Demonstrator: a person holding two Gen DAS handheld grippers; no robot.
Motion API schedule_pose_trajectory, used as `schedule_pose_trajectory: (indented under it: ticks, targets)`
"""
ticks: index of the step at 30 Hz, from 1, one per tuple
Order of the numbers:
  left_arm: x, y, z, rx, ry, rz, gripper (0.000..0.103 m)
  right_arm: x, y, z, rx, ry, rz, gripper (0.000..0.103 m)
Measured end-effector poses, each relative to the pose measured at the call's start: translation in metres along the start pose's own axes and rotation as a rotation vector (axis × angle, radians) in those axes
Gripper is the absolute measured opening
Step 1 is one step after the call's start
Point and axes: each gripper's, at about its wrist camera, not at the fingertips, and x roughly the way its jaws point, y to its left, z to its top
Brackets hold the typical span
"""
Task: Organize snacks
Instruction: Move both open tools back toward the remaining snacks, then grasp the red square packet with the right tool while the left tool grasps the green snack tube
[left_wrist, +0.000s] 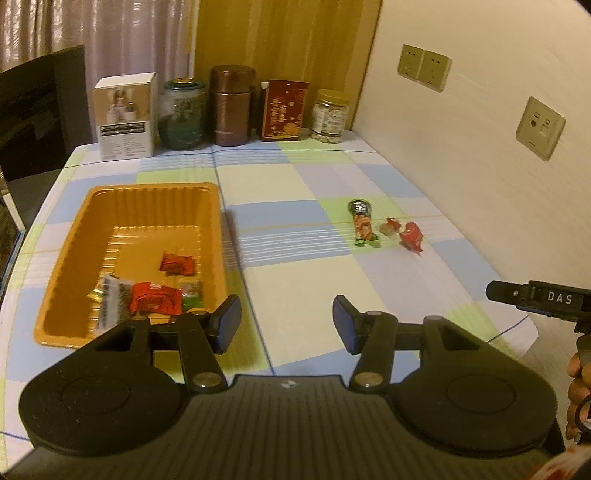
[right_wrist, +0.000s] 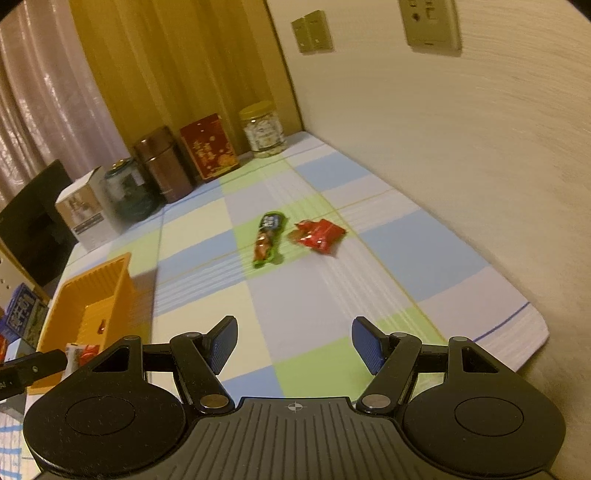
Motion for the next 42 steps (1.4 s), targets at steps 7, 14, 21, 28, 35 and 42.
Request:
schedule_pose_trajectory:
  ticks: [7, 14, 21, 28, 35, 42]
  targets:
    - [0.017, -0.019, 0.008, 0.030, 0.012, -0.015, 0.057, 0.006, -0.014, 0.005, 0.011, -0.005, -0.018, 0.069]
    - [0.042, -0.037, 0.018, 0.052, 0.027, -0.036, 0.064, 0.019, -0.028, 0.014, 0.028, -0.004, -0.036, 0.069]
    - [0.077, -0.048, 0.035, 0.054, 0.029, -0.004, 0.066, 0.041, -0.037, 0.028, 0.047, -0.020, -0.035, 0.069]
    - [0.119, -0.058, 0.051, 0.065, 0.009, 0.001, 0.081, 0.076, -0.040, 0.045, 0.074, -0.038, -0.025, 0.069]
    - [0.161, -0.056, 0.060, 0.039, 0.011, 0.007, 0.085, 0.120, -0.040, 0.058, 0.098, -0.048, -0.018, 0.068]
    - [0.187, -0.054, 0.066, 0.032, 0.018, 0.001, 0.085, 0.169, -0.044, 0.068, 0.121, -0.038, -0.025, 0.068]
